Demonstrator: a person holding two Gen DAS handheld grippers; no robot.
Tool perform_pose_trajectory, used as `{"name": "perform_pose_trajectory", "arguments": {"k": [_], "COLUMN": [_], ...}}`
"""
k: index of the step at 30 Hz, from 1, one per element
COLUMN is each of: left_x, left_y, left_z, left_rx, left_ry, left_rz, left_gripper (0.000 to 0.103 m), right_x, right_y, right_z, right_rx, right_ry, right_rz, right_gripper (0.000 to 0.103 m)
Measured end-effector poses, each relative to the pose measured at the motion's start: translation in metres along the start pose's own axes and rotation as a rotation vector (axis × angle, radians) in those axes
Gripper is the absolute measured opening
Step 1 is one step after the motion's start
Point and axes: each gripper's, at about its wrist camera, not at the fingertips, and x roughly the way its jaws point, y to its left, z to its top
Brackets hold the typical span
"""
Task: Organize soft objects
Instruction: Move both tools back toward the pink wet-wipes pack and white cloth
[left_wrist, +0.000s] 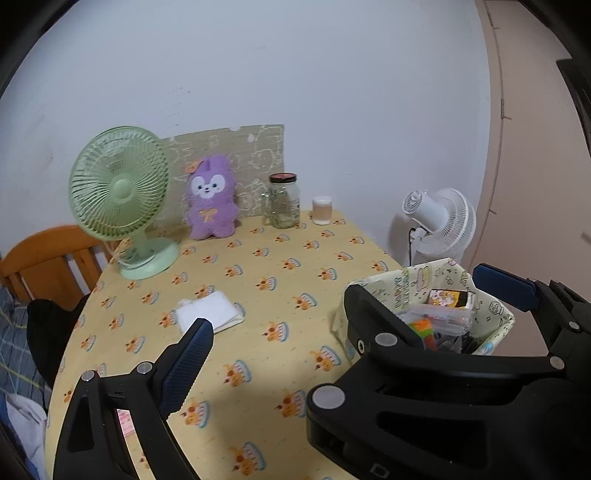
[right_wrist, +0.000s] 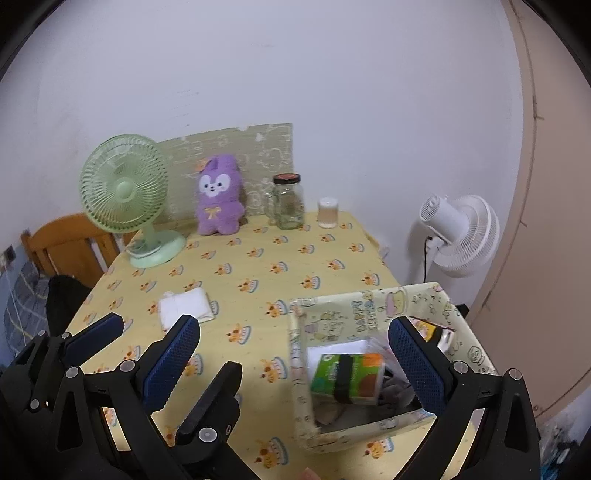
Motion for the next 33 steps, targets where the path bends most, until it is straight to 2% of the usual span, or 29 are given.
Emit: {"name": "perform_pose_trajectory", "arguments": {"k": [11,19,28,33], "left_x": [-0.01,-0.004,0.007,0.013], "left_y": [0.041,0.068,0.101,0.119], "left_z": [-0.033,-0.059,-0.087,-0.103], "left_rx": [-0.006,0.023,0.026,0.045], "left_ry": [0.032,0.097,0.134,0.15], "left_rz": [0.067,0.072,0.096,0.114], "left_gripper": [0.096,0.096,0.096,0.096], "right_x": [0.003,0.017,0.037,0.057], "right_y": [0.048,0.084,0.119,0.138], "right_z": [-0.022,-0.046,-0.069,-0.083], "right_rx": [-0.045,-0.069,-0.087,-0.074], "right_ry": [0.026,0.047,0.075,0.146], "right_rz": [0.069,0.103,0.134,0.179], "right_gripper": [0.103,0.103,0.103,0.102]}}
